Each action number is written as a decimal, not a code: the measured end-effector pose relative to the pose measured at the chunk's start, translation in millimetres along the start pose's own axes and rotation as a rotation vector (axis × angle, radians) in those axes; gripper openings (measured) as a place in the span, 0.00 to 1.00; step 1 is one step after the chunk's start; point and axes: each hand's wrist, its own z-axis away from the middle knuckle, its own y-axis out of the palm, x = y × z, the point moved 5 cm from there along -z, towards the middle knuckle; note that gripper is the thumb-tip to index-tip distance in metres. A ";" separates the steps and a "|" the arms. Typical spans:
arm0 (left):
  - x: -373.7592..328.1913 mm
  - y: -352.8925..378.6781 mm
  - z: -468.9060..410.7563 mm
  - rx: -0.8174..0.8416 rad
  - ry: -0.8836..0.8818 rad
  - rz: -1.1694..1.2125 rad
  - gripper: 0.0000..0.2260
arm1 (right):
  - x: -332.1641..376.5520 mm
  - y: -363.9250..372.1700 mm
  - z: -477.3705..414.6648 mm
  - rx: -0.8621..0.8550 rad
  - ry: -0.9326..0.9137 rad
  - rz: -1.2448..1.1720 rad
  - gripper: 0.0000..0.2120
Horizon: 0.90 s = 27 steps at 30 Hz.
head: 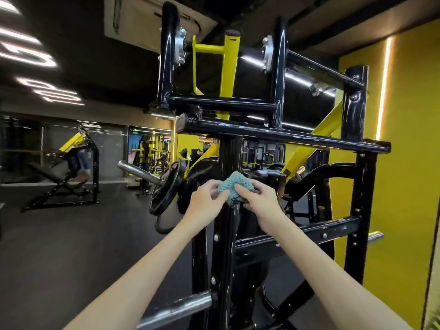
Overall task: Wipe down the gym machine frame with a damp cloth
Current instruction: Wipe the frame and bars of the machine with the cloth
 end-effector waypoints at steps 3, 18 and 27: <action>-5.3 -1.7 -31.4 -0.073 0.137 -0.208 0.10 | 5.6 0.8 -43.3 0.068 -0.110 0.118 0.08; -34.5 -34.4 -136.2 -0.515 0.454 -1.472 0.30 | 84.8 45.7 -170.2 0.019 -1.341 0.972 0.23; -35.4 -35.1 -136.4 -0.547 0.397 -1.509 0.30 | 56.4 43.1 -187.9 0.225 -1.281 0.832 0.27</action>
